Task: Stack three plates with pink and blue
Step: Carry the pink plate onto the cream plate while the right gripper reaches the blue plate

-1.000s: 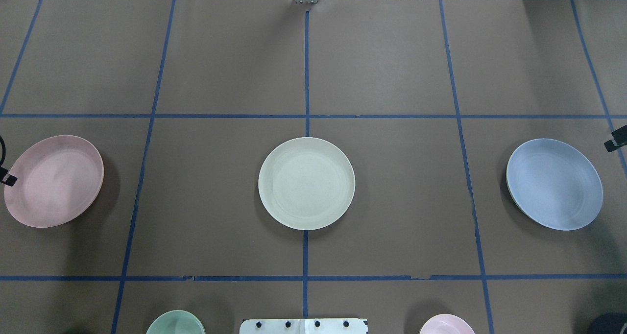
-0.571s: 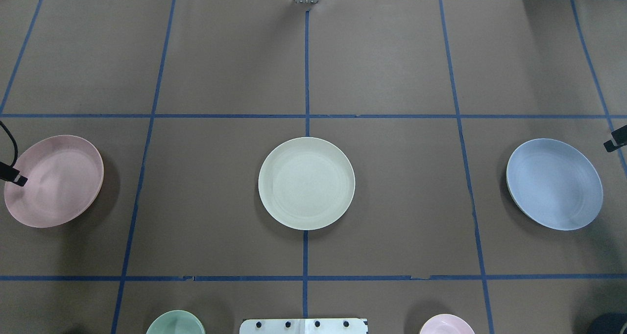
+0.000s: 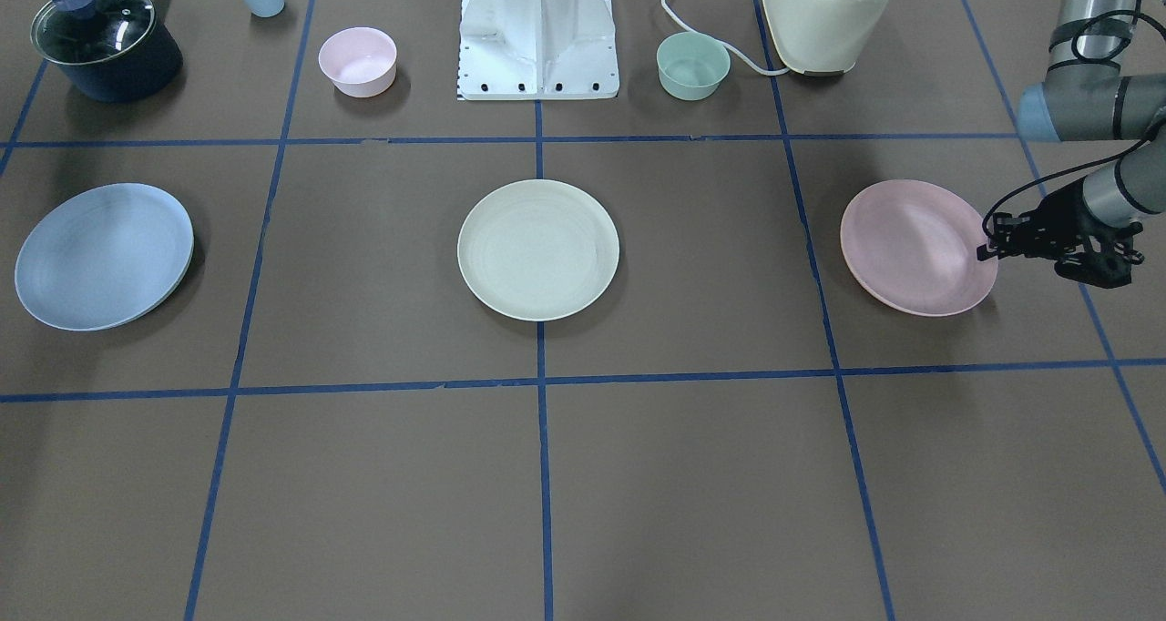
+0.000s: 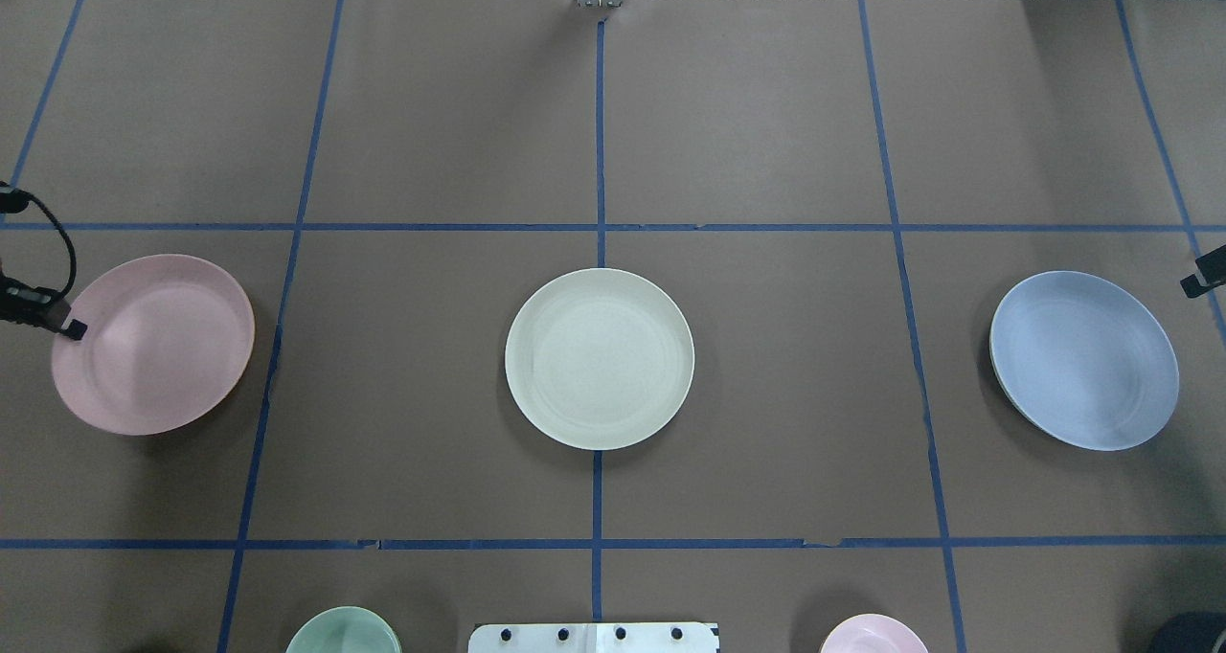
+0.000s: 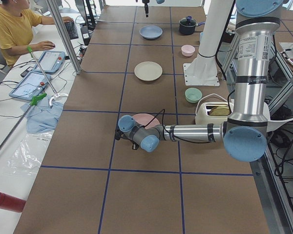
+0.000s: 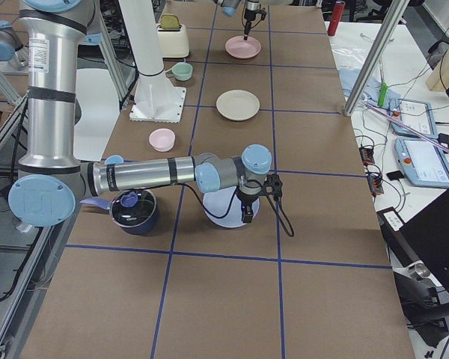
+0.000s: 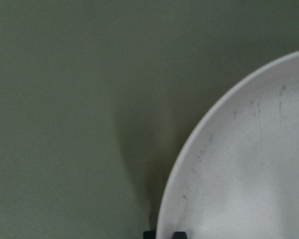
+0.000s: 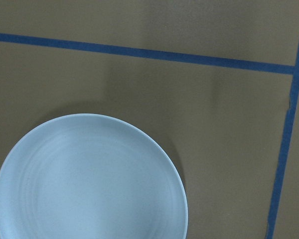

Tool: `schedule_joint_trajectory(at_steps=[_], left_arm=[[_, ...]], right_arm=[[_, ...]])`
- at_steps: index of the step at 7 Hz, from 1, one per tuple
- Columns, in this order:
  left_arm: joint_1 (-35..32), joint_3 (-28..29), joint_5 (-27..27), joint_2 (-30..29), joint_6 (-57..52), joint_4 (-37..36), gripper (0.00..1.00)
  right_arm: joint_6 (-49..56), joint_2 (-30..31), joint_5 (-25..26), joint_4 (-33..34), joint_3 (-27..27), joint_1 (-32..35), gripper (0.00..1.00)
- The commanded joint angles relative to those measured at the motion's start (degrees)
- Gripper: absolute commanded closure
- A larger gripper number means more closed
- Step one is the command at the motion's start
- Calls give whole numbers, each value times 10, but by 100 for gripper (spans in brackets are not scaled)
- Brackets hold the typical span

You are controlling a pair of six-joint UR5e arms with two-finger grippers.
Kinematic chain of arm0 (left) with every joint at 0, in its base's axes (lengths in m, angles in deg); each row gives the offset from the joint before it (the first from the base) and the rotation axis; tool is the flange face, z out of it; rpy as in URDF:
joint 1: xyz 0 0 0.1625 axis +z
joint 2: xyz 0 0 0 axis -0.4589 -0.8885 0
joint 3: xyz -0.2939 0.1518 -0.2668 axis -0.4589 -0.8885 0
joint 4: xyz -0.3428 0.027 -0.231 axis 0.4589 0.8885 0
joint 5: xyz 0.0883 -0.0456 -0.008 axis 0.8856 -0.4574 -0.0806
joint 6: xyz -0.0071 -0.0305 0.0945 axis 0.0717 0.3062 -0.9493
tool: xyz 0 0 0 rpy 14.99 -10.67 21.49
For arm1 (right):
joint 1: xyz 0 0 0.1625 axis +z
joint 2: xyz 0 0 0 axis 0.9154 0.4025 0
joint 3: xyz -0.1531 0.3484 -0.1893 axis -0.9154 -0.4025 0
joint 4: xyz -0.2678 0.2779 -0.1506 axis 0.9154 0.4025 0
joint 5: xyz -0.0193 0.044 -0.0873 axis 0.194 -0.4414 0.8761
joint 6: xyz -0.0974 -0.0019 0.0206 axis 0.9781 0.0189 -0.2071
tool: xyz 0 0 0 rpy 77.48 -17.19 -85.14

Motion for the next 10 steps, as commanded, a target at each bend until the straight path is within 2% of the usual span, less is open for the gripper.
schedule_joint_trajectory(at_steps=[1, 3, 5, 7, 8, 10], left_arm=[[1, -80, -57, -59, 148, -5, 100], [107, -144, -54, -124, 337, -3, 100], [220, -141, 46, -219, 471, -5, 100], [244, -113, 93, -261, 475, -5, 100], [246, -87, 96, -280, 477, -5, 100], [274, -59, 139, -299, 489, -1, 100]], right_arm=[[1, 7, 1, 0, -5, -1, 0], [1, 8, 0, 0, -17, -6, 0], [2, 28, -31, -2, -17, -11, 0], [0, 58, -38, -53, -17, -19, 0], [1, 60, -38, -54, -18, -21, 0], [1, 62, -38, -53, -22, -25, 0]])
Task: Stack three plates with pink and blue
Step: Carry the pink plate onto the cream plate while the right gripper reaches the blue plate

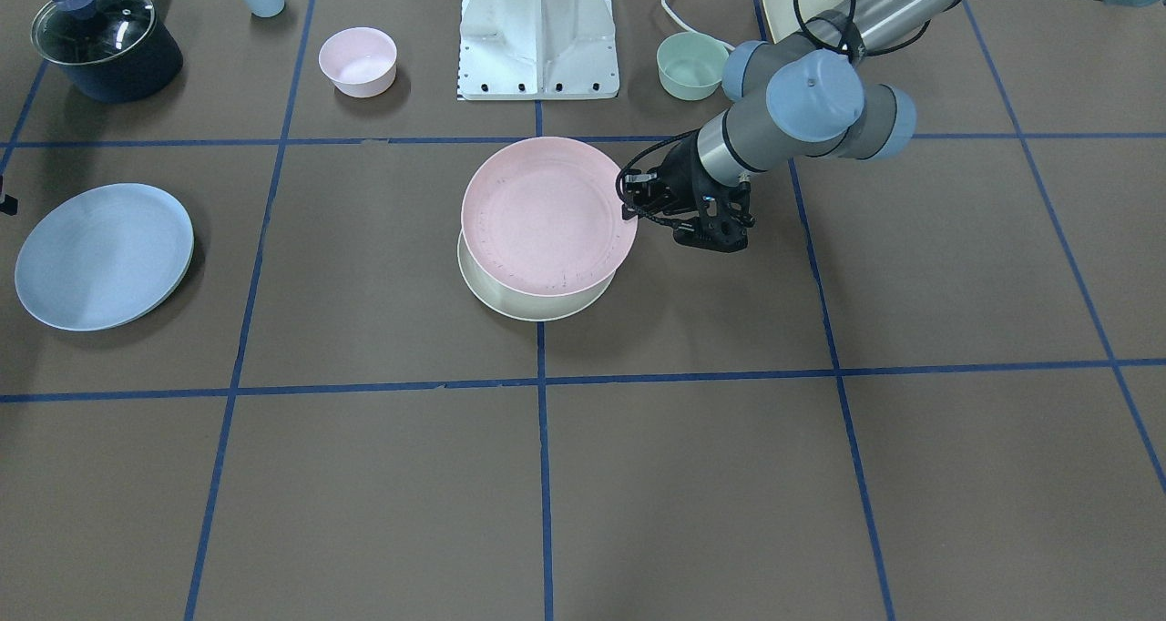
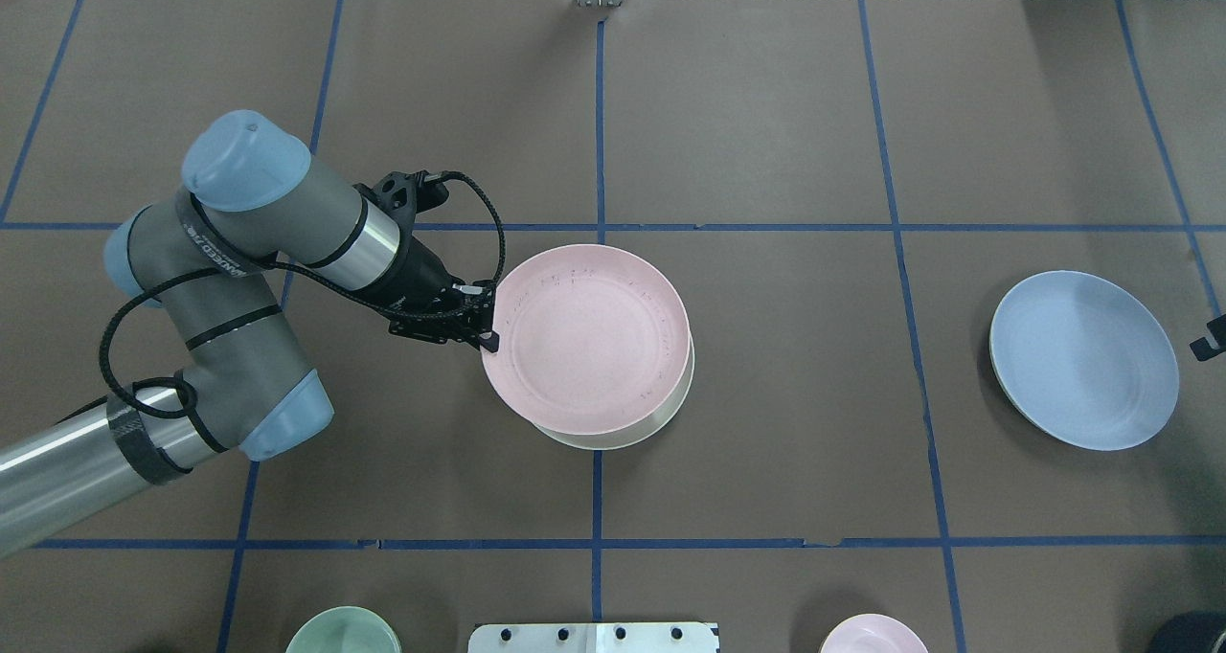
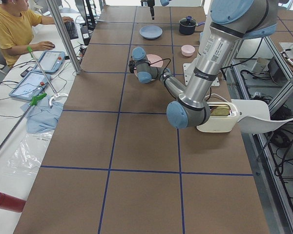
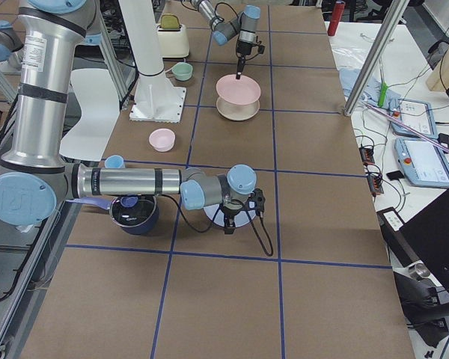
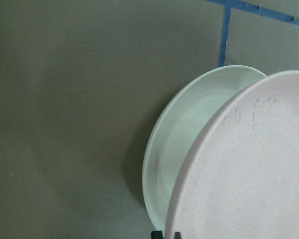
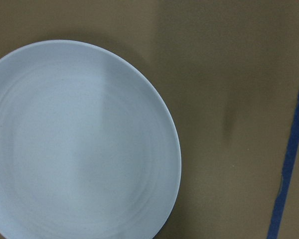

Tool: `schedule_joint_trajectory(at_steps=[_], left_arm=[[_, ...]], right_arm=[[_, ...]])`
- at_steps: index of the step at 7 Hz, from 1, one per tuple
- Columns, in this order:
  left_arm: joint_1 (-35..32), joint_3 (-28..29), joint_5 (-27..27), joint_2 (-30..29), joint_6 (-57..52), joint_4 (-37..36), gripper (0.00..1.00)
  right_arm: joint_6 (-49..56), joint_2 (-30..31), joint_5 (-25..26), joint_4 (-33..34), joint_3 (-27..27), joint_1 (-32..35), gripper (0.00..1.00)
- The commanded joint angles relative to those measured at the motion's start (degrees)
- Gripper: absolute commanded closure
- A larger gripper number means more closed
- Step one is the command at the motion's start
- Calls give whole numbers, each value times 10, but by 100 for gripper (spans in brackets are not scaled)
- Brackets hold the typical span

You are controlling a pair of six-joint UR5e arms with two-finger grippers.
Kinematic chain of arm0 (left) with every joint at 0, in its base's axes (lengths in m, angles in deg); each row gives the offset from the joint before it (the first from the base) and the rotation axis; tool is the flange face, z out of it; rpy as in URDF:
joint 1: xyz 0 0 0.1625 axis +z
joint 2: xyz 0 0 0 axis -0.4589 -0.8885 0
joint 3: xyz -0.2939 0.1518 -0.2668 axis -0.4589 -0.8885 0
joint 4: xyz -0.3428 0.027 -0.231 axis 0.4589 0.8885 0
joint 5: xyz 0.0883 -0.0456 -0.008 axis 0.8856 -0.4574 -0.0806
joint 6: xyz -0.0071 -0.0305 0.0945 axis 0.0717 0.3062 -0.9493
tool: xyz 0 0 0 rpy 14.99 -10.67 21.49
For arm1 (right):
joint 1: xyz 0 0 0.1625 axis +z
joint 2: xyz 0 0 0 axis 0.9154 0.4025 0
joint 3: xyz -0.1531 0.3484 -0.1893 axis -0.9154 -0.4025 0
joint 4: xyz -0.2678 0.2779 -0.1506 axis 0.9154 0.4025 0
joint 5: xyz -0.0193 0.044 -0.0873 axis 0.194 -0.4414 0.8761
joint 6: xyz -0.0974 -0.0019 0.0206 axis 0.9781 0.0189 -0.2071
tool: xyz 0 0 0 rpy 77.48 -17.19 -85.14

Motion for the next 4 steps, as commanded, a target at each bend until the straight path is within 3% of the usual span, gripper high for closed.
schedule_joint_trajectory(at_steps=[1, 2, 3, 4], left_arm=[[33, 24, 39, -16, 5, 4, 13], [34, 18, 56, -17, 16, 5, 0], [33, -5, 57, -15, 23, 2, 0], [33, -11, 57, -13, 27, 1, 0]], right_arm=[[0, 1, -6, -1, -7, -6, 0], [0, 1, -19, -1, -21, -12, 0], [0, 0, -56, -3, -32, -15, 0], [2, -7, -50, -8, -41, -30, 0]])
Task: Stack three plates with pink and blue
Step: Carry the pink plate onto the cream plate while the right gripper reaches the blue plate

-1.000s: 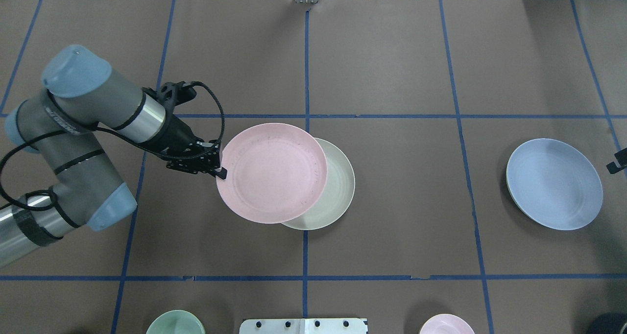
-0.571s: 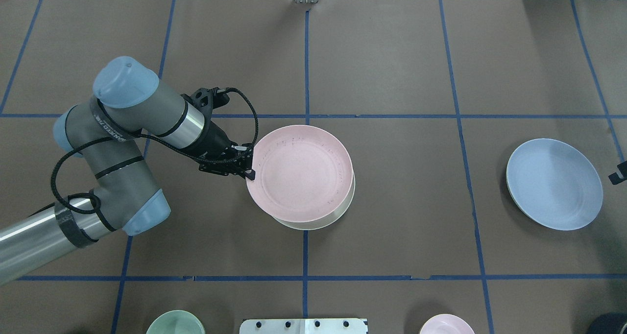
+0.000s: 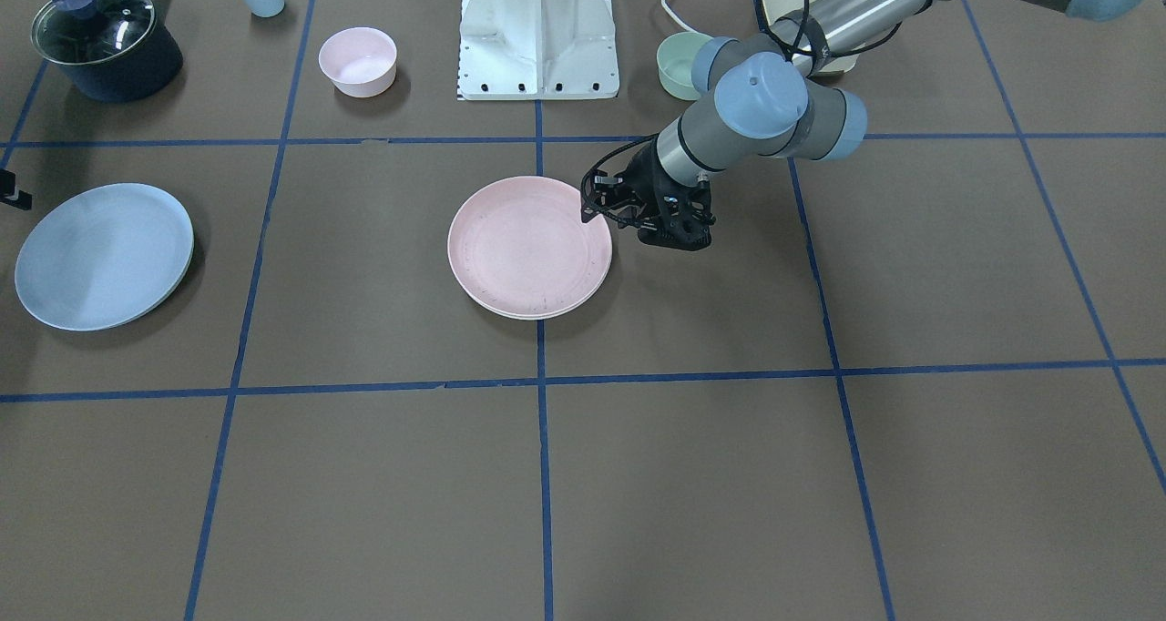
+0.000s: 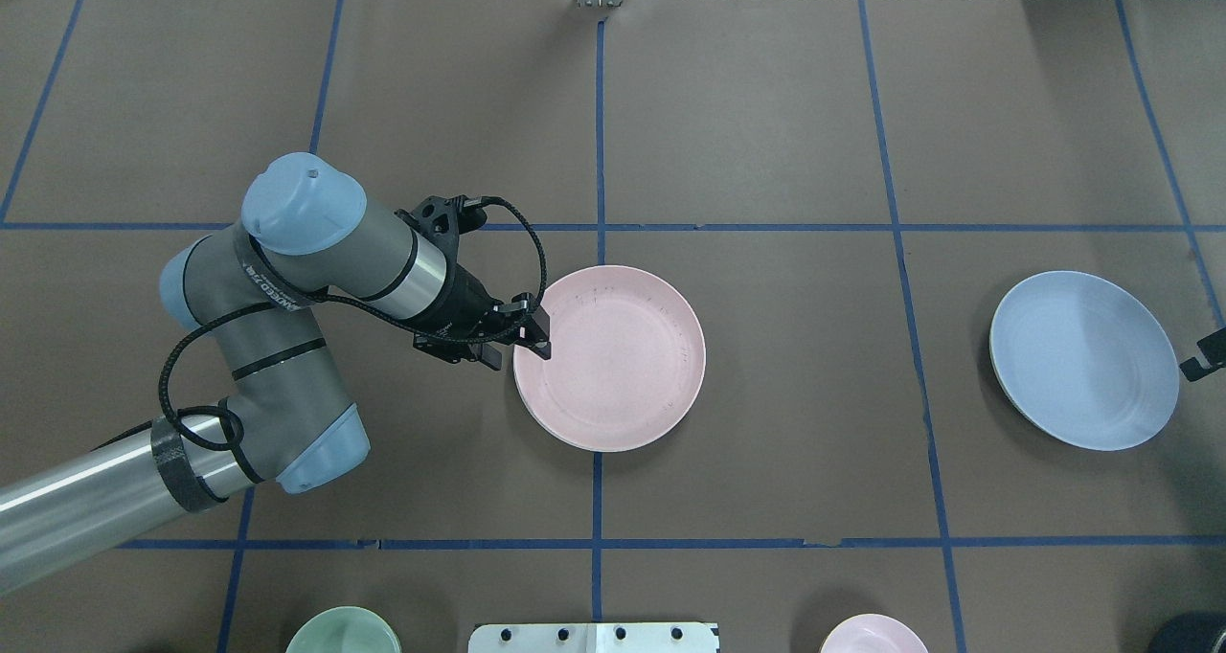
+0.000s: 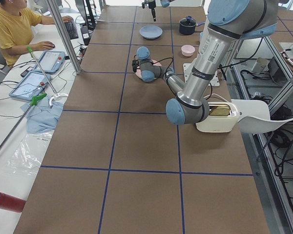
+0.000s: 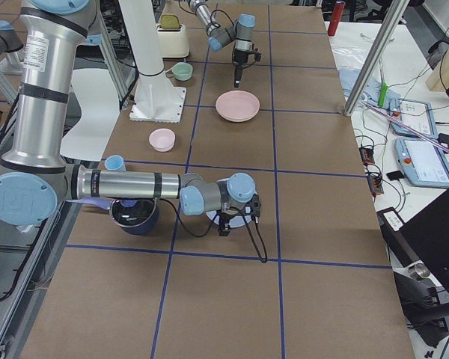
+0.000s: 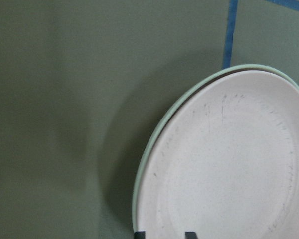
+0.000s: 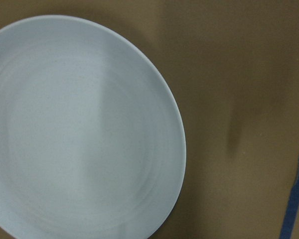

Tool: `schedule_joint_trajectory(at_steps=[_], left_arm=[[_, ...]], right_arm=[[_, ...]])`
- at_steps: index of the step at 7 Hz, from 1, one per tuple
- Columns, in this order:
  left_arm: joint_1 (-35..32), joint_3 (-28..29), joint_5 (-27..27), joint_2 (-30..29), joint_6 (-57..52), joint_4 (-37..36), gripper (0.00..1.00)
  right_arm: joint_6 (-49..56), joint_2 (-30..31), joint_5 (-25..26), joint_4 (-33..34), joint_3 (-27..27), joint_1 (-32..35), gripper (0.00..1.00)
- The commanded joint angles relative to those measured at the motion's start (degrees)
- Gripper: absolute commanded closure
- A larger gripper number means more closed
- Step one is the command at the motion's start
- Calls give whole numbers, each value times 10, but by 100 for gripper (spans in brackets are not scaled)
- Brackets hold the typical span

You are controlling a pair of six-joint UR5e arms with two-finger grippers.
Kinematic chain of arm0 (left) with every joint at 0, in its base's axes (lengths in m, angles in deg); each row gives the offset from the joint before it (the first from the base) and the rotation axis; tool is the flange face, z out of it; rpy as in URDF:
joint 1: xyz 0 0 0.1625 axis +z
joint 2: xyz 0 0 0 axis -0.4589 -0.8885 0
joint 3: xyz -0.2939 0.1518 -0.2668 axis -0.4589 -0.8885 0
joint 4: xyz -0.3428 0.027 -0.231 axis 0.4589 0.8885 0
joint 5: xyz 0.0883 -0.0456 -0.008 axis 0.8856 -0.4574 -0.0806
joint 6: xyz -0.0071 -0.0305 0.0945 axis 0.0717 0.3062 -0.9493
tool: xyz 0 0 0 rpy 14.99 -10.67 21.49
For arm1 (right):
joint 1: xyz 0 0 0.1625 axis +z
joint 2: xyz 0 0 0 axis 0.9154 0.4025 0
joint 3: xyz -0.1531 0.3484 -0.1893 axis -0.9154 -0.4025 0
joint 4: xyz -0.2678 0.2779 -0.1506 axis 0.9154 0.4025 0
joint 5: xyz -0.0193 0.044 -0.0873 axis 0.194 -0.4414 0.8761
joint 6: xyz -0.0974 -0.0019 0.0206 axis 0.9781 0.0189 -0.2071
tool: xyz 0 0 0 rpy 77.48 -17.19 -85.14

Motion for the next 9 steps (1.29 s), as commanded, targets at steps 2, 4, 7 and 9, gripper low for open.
schedule_joint_trajectory(at_steps=[2, 4, 7, 9], left_arm=[[-5, -16, 4, 3, 6, -1, 0], [-12, -26, 3, 4, 6, -2, 0], [-23, -28, 3, 6, 6, -3, 0], [-58, -32, -4, 28, -22, -4, 0]], right_arm=[[0, -41, -3, -84, -86, -19, 1], [-12, -53, 14, -92, -88, -18, 18], [-16, -60, 32, -93, -94, -19, 17], [-16, -75, 33, -93, -108, -24, 11]])
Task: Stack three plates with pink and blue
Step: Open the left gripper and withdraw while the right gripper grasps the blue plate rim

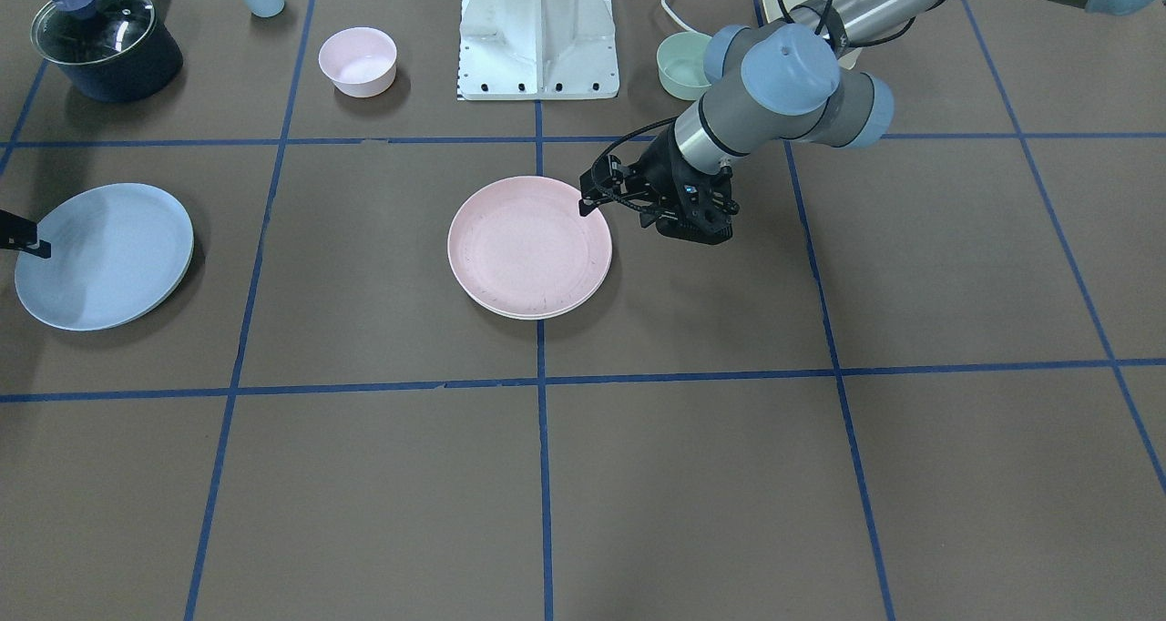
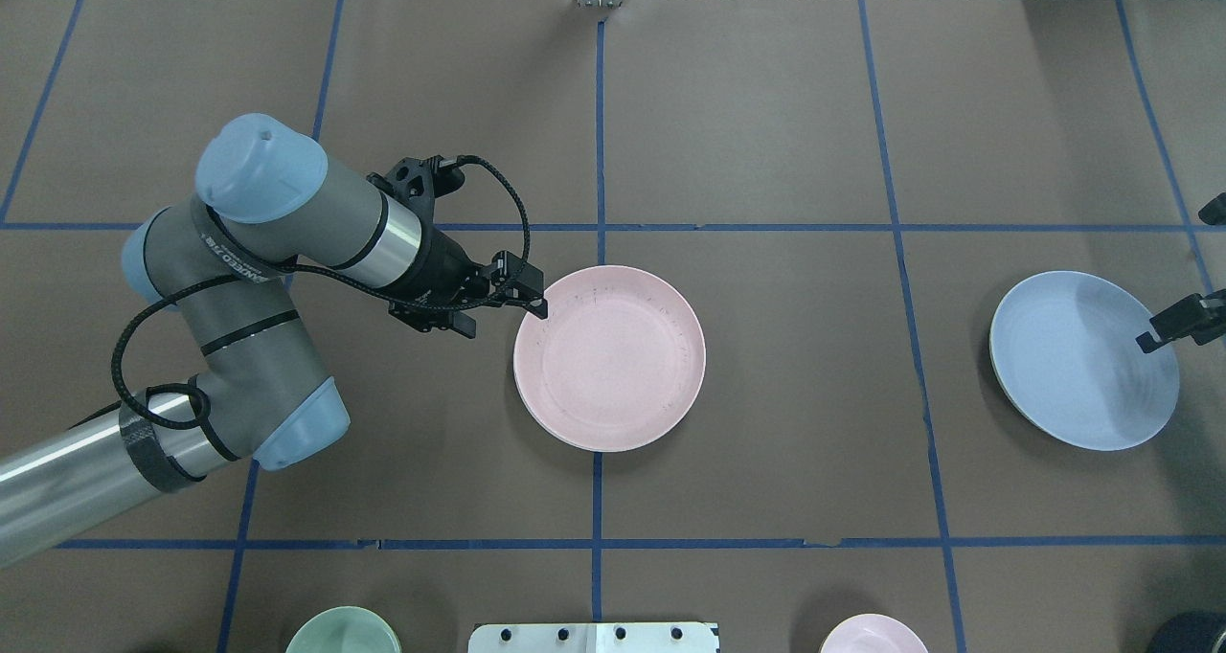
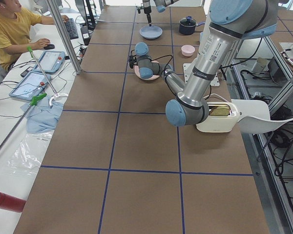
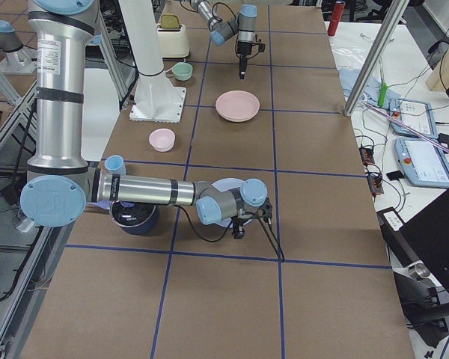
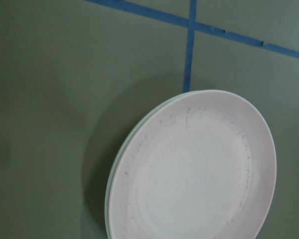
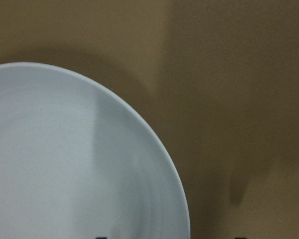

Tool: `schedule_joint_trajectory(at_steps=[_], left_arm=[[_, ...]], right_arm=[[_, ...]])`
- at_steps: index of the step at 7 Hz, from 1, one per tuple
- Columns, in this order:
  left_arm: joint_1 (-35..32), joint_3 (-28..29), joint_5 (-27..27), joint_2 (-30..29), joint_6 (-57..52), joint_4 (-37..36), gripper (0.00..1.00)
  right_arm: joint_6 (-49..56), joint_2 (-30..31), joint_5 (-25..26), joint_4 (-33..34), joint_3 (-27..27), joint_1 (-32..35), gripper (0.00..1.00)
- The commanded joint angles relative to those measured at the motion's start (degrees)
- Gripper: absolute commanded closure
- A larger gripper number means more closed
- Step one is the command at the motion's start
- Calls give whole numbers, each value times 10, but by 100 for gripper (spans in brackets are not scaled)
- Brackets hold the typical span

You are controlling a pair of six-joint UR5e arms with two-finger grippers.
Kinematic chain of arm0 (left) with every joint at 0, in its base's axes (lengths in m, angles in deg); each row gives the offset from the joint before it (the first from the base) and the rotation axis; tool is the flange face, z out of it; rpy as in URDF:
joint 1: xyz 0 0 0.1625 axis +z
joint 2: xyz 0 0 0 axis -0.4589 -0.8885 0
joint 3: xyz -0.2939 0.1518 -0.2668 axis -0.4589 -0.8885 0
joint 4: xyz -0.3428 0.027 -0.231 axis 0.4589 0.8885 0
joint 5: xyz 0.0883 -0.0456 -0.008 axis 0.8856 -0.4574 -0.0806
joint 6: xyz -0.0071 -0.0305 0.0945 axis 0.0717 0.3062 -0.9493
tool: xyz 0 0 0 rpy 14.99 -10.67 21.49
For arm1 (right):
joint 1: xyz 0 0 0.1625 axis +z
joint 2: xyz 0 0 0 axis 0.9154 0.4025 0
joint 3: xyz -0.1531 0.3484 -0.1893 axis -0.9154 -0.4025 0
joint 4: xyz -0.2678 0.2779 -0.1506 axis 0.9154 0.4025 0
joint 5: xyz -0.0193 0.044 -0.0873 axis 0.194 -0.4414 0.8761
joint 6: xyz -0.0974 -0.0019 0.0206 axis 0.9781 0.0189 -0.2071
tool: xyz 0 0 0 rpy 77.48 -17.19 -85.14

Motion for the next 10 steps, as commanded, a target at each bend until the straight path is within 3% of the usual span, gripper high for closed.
schedule_joint_trajectory(at_steps=[1, 4, 5, 6, 7, 10], left_arm=[[-51, -17, -24, 49, -88, 0, 0], [-133, -56, -74, 128, -196, 0, 0], [-148, -67, -80, 150, -223, 0, 0], [-162, -73, -84, 167, -241, 0, 0], [-171, -82, -88, 189, -267, -1, 0], [-245, -94, -103, 270, -416, -12, 0]], right_arm=[[0, -9, 1, 0, -8, -3, 12], [0, -11, 0, 0, -20, -10, 17], [-1, -14, -1, 0, -20, -10, 24], [0, -15, -1, 0, -21, -11, 66], [-1, -15, -2, -1, -19, -11, 100], [-21, -15, -6, 0, -3, -11, 100]])
